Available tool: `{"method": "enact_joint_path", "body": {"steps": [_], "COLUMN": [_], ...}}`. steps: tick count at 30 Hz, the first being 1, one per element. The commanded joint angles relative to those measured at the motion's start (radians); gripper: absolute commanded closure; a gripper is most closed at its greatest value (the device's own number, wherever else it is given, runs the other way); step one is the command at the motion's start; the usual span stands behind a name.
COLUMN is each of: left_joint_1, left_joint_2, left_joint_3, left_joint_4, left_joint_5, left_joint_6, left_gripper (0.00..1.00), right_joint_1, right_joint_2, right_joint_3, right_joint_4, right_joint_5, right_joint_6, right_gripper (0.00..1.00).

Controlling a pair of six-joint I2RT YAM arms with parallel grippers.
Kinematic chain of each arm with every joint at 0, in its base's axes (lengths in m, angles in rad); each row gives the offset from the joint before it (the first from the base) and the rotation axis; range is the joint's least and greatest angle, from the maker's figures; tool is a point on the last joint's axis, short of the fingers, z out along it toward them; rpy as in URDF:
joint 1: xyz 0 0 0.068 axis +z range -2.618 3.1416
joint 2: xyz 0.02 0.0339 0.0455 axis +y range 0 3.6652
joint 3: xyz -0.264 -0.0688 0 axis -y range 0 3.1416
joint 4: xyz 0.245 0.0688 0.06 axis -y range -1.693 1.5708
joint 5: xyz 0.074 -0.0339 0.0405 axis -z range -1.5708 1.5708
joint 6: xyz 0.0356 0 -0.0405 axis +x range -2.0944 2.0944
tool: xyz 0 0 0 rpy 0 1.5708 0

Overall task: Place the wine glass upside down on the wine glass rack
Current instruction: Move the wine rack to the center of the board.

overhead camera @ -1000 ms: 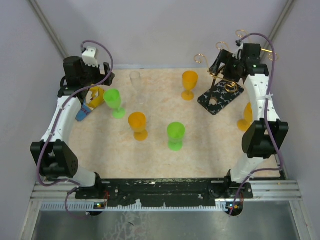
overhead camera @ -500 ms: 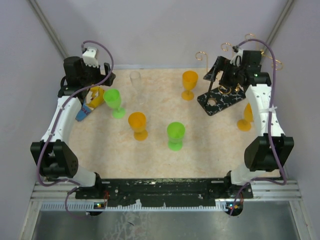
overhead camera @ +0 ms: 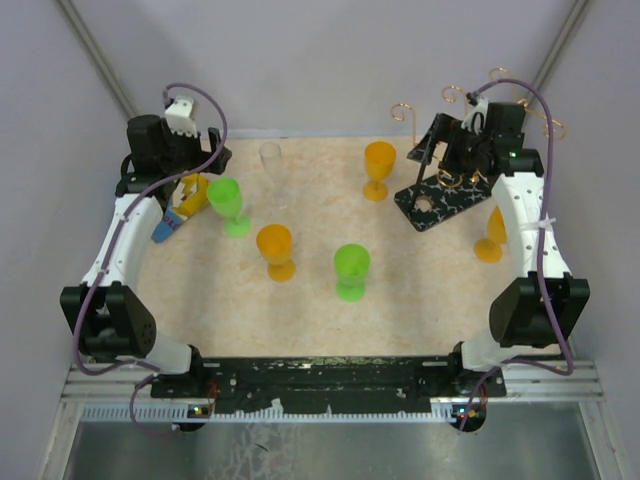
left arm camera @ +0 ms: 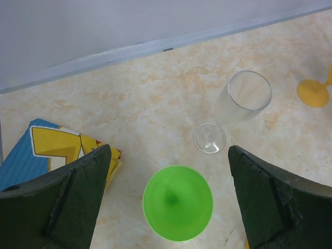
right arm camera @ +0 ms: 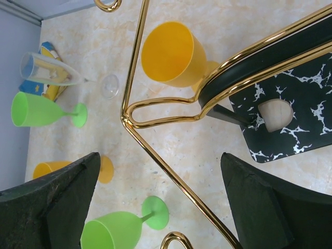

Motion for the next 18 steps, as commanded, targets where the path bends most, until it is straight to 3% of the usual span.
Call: {"method": "enact_joint_path", "body": {"steps": [1, 7, 18], "left_joint_1": [-0.003, -0.005, -0.005], "left_joint_2": [-0.035, -0.035, -0.007], "left_joint_3": [-0.009, -0.008, 0.006], "left_joint_4": [0.001, 0.003, 0.003], "left_joint_5": [0.011, 0.000, -0.013], "left_joint_6": [-0.002, 0.000, 0.011], "left_gripper": [0.00, 0.00, 0.00], "right_joint_1": [0.010, 0.009, 0.010], "right_joint_2": [0.008, 0.022, -0.043], "right_joint_3": [0.038, 0.011, -0.222], "right_joint_4": [0.052, 0.177, 0.565], "right_joint_5": [0.048, 0.126, 0.232], "right_joint_6": [0.005, 0.077, 0.221], "right_gripper": [0.01, 0.01, 0.01]}}
